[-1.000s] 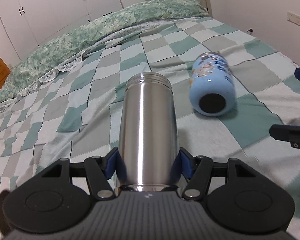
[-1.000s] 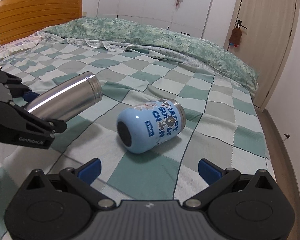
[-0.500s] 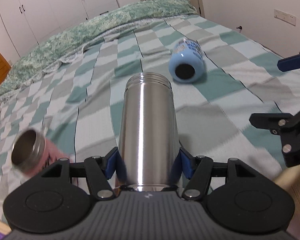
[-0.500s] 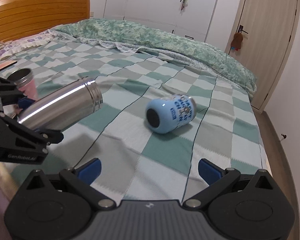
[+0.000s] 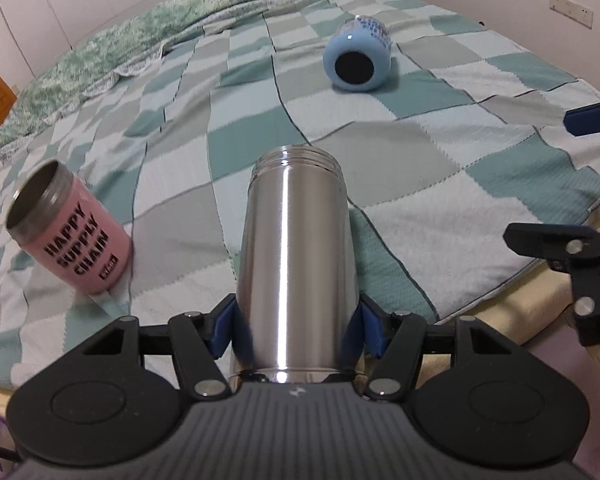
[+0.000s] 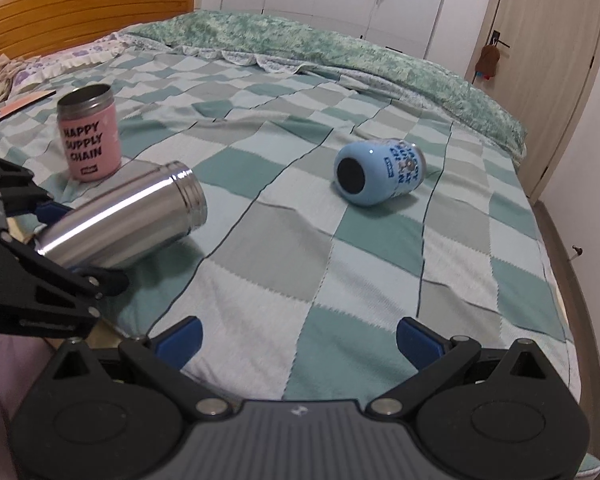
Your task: Flip cup upright
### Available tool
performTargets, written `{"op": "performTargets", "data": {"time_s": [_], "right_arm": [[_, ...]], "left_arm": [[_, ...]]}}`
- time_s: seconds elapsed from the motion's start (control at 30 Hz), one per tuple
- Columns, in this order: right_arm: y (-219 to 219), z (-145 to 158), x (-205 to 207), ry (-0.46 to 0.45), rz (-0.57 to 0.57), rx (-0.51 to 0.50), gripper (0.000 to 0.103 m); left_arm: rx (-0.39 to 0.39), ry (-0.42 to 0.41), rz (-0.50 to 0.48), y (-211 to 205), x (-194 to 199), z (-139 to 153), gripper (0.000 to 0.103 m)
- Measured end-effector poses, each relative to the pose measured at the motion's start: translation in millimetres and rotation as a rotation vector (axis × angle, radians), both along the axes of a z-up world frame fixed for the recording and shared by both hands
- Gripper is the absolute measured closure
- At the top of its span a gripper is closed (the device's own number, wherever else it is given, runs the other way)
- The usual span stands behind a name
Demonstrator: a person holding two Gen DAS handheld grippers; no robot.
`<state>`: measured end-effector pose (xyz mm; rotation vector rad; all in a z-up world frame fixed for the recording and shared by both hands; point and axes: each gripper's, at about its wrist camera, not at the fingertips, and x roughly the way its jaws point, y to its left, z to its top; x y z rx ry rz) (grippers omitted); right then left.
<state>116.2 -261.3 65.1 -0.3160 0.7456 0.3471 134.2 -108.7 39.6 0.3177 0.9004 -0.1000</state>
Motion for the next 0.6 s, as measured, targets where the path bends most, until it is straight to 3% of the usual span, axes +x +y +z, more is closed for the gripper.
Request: {"op": "performTargets", "data": {"time_s": [0.2,0.3,0.6], "right_arm": [[0,-3,2,0.009,-0.001,-0.002,0.0],[-1,-2,1,0.007,0.0,-0.002,0.0],[1,7,-6,-0.012,0.0,-0.007,0.0]], "left_arm": [[-0.003,-0.006,0.002,1,3,-2,0.036],[-0.005,-0.02,-0.007,1,0,2,0.0],[-0.045,-0.1,-0.044,18,-21,31,0.0]]}}
